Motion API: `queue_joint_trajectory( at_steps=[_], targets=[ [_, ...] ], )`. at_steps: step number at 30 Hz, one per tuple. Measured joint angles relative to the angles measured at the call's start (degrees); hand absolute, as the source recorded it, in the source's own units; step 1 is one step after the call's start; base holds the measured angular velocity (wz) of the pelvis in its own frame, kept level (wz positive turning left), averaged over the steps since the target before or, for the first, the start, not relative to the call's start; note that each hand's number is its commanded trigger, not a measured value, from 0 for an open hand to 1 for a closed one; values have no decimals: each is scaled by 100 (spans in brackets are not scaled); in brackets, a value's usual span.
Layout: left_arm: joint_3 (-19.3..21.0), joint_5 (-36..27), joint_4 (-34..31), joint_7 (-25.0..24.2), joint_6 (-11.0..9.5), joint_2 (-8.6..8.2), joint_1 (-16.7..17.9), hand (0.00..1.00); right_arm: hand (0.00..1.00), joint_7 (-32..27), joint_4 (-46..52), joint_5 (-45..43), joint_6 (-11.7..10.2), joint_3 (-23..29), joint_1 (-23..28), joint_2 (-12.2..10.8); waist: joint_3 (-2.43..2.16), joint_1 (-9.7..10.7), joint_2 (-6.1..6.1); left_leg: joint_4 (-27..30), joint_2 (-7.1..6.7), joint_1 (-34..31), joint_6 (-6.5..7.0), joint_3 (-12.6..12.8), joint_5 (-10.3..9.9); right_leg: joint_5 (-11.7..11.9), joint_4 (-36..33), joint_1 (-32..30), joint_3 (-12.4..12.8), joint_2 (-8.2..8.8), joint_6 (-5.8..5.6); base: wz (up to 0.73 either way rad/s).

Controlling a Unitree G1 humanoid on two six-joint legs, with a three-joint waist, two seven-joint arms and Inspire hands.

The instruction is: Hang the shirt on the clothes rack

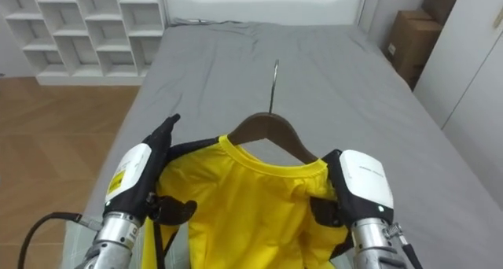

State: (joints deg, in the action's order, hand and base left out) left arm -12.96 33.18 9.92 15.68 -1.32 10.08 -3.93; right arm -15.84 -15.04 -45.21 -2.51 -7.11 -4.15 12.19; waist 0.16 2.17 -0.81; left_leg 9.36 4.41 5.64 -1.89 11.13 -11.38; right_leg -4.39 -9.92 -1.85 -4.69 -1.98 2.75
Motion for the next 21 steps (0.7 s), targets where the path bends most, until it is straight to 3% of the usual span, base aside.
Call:
queue_joint_trajectory(
  at_steps=[6, 12, 14, 21],
  targets=[
    [9, -249, -3, -2, 0, 5, 0, 0, 100, -54, -3, 180, -60, 134, -3, 29, 3, 90, -10, -2, -4, -6, 0, 21, 0, 0, -10, -23, 9, 4, 0, -1],
    [10, -555, -254, -19, -10, 94, -1, 0, 100, -240, -133, 488, -65, 450, -70, 360, 28, 115, -72, -1, -9, -20, 1, 136, -1, -6, -85, -99, 99, 39, -5, -10],
    [9, -573, -356, -19, -125, 157, -2, 0, 100, -303, -330, 491, -66, 483, -173, 428, 38, 169, -96, -1, -10, -13, 1, 156, -1, -6, -86, -104, 128, 33, -6, -4],
    [9, -602, -357, -59, -196, 187, 0, 0, 100, -413, -686, 490, -118, 482, -241, 427, 47, 123, -111, 15, -2, -5, 4, 266, -5, -17, -187, -176, 158, 38, 8, -5]
  ],
)
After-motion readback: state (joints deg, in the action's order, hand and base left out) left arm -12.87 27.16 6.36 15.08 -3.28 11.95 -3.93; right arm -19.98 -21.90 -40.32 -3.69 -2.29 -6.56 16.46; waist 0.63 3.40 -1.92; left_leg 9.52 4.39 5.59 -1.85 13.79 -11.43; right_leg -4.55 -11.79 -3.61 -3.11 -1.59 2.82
